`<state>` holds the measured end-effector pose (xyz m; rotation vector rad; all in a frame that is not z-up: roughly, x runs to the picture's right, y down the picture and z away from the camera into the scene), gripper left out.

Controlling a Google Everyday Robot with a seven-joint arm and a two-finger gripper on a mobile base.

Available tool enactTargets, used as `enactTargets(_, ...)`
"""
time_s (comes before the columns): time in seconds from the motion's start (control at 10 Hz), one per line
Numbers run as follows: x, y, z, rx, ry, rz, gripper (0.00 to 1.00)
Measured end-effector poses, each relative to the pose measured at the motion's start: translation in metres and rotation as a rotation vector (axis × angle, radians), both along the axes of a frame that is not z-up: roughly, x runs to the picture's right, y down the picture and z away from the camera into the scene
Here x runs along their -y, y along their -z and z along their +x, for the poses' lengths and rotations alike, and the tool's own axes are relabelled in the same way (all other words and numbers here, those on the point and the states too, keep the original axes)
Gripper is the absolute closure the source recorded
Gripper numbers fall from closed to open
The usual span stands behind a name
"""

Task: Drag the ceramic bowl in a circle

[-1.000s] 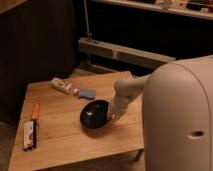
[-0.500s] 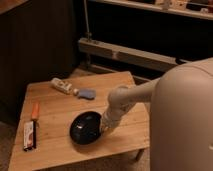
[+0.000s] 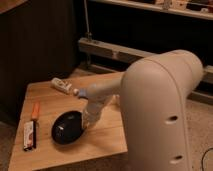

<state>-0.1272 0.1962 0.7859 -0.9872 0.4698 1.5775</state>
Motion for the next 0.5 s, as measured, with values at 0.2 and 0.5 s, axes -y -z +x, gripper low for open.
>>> enactTargets(0.2, 0.024, -0.018, -0.022, 0.032, 0.034, 0.013, 1.00)
enactTargets(0.5, 0.063, -0.044, -0.012, 0.026, 0.013, 0.030, 1.00)
